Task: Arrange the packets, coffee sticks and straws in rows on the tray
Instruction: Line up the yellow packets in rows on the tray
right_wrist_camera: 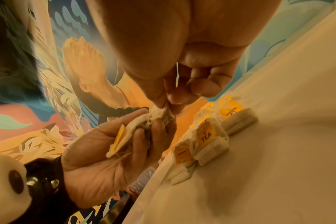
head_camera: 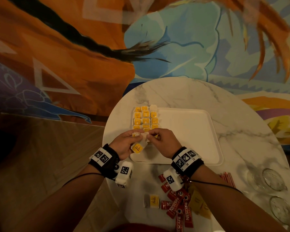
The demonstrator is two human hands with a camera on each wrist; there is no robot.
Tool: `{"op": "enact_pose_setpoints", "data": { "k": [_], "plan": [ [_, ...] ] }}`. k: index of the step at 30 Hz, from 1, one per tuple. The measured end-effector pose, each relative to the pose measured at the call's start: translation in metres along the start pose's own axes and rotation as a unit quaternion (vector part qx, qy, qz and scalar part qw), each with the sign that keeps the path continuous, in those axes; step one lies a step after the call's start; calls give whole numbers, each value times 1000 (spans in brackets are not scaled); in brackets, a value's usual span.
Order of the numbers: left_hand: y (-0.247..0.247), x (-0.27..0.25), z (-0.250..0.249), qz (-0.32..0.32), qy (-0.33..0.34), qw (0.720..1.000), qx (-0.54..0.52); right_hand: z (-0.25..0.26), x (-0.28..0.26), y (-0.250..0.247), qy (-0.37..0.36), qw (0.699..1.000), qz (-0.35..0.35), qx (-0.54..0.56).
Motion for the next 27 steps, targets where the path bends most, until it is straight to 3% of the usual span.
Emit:
{"op": "enact_pose_setpoints", "data": {
  "k": [9,22,27],
  "plan": [
    [11,-1,7,41,-36,998,43,-4,1,1,6,999,-3,51],
    [8,1,4,35,-17,998,39,-4,-1,1,5,997,5,72],
    [18,-6,-1,79,-7,997,3,4,-3,3,-23,997,25,75]
  ]
}}
Point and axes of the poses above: each hand's wrist, its own x-axis towards the middle knuckle, its own y-axis out of the palm, z = x × y, the point moved 7 cm from there along x, towards the middle knuckle, and after that the axes turned 3 degrees about y, right-handed, at the moved point
